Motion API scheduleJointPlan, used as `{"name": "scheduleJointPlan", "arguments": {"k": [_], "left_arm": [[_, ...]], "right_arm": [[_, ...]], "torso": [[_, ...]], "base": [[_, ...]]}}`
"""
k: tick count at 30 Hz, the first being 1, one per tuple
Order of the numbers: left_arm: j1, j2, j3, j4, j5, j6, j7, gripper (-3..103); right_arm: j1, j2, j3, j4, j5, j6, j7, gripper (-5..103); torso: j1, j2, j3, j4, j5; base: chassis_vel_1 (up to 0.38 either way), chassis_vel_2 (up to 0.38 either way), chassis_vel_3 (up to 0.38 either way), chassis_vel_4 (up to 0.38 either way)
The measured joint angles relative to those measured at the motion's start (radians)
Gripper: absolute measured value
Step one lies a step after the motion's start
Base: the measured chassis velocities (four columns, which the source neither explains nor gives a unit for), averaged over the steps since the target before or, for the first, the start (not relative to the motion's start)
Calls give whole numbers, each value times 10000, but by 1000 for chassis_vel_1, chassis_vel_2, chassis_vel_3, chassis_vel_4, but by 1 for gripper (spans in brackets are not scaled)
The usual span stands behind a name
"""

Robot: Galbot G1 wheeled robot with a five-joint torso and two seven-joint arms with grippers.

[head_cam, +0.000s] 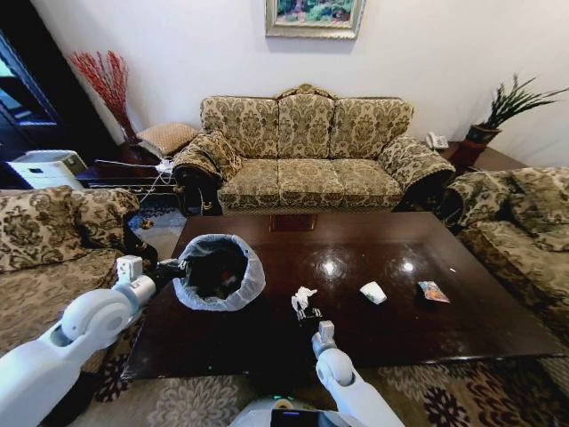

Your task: Move to the front of the table and place the trash on the table into the trash bin.

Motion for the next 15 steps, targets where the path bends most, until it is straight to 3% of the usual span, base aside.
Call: {"name": "scheduleJointPlan", "arguments": {"k": [7, 12, 15], "left_arm": [[-17, 70, -27, -13, 0, -4, 2, 1], [-27, 69, -29, 5, 5, -4, 2, 1], [-58, 152, -23, 100, 106, -5, 9, 1]], "right_arm": [[-69, -93, 32, 218, 102, -63, 52, 8], [-176, -184, 89, 637, 150, -76, 89, 2], [-327, -375, 107, 1776, 218, 606, 64, 0]], "torso": [[-1, 1, 0, 0, 0], [0, 1, 0, 0, 0], [-1, 1, 0, 0, -3]], "base": [[0, 0, 0, 0], [0, 0, 0, 0], [0, 0, 0, 0]]}}
